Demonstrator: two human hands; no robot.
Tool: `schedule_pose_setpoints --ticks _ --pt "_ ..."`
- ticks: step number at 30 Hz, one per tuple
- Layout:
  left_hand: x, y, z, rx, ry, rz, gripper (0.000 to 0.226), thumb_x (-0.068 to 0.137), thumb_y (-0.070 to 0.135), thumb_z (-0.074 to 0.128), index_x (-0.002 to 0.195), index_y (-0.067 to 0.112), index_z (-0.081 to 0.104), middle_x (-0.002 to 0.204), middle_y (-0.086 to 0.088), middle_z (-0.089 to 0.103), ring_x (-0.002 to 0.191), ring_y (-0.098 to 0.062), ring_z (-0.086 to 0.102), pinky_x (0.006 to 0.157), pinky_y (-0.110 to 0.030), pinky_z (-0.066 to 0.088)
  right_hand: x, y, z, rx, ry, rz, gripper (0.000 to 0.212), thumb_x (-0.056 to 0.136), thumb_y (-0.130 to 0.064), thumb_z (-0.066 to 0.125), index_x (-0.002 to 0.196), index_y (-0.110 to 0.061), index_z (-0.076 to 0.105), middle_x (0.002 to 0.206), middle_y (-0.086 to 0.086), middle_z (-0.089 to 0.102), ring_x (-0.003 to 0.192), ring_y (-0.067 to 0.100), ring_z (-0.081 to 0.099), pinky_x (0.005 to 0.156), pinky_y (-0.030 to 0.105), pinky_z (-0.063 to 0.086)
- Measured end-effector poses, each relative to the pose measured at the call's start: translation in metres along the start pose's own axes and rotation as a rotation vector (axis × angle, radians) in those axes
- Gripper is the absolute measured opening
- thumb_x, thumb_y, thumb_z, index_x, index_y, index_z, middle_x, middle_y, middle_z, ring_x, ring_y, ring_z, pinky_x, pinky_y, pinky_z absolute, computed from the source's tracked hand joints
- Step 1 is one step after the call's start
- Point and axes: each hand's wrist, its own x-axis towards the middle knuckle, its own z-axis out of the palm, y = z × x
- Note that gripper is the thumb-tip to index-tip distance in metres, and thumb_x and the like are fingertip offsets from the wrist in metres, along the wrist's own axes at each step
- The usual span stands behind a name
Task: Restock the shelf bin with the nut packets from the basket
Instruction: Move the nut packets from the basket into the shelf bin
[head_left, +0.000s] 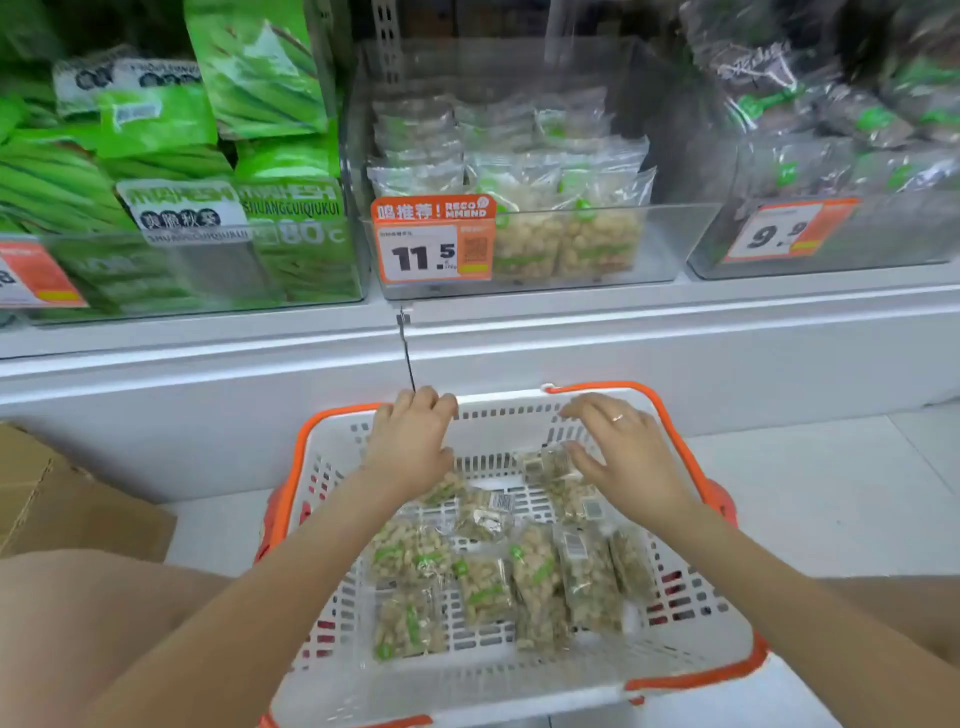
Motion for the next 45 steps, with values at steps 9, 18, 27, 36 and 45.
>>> schedule_pose_setpoints --ticks 9,18,27,36,45 --pt "-0.035 -0.028 0.155 -0.107 -0.514 -0.254 0.05 0.083 0.034 0.063 0.128 0.019 0.046 0.129 -0.008 0.051 0.116 -0.027 0.05 0.095 -0.039 0.044 -0.083 0.029 0.12 0.048 -0.845 0.432 0.066 0.089 -0.041 0.062 0.145 -0.027 0.029 0.15 0.002 0.035 0.134 0.028 0.036 0.102 0.047 0.04" --pt "-0.047 -0.037 0.211 -0.022 -0.636 -0.161 0.046 0.085 0.016 0.064 0.126 0.008 0.046 0.152 -0.015 0.016 0.118 -0.031 0.047 0.093 -0.037 0.046 -0.032 0.028 0.171 0.118 -1.007 0.503 0.075 0.08 -0.035 0.074 0.139 -0.021 0.03 0.117 0.003 0.058 0.11 0.026 0.055 0.09 0.041 0.046" --pt "-0.064 -0.043 0.22 -0.154 -0.607 -0.078 0.04 0.096 0.012 0.045 0.135 0.018 0.04 0.135 -0.008 0.042 0.108 -0.028 0.055 0.087 -0.036 0.048 -0.03 0.006 0.176 0.274 -1.004 0.535 0.08 0.07 -0.01 0.083 0.133 -0.014 0.033 0.1 0.008 0.06 0.09 0.023 0.061 0.079 0.039 0.056" --pt "-0.034 -0.032 0.137 -0.68 -0.4 -0.454 0.051 0.073 0.021 0.081 0.106 0.012 0.044 0.09 -0.001 0.055 0.073 -0.014 0.051 0.051 -0.021 0.035 -0.039 0.004 0.115 0.866 -0.703 0.786 0.027 0.077 -0.018 0.078 0.096 -0.014 0.06 0.098 0.002 0.066 0.087 0.014 0.064 0.076 0.025 0.052" --pt "-0.008 -0.007 -0.013 -1.05 -0.229 -0.446 0.024 0.072 0.004 0.079 0.084 0.006 0.058 0.073 -0.006 0.056 0.064 -0.014 0.054 0.054 -0.023 0.043 0.013 -0.005 0.007 1.218 -0.492 0.767 0.045 0.084 -0.033 0.071 0.122 -0.013 0.058 0.121 0.005 0.065 0.109 0.023 0.064 0.085 0.044 0.056"
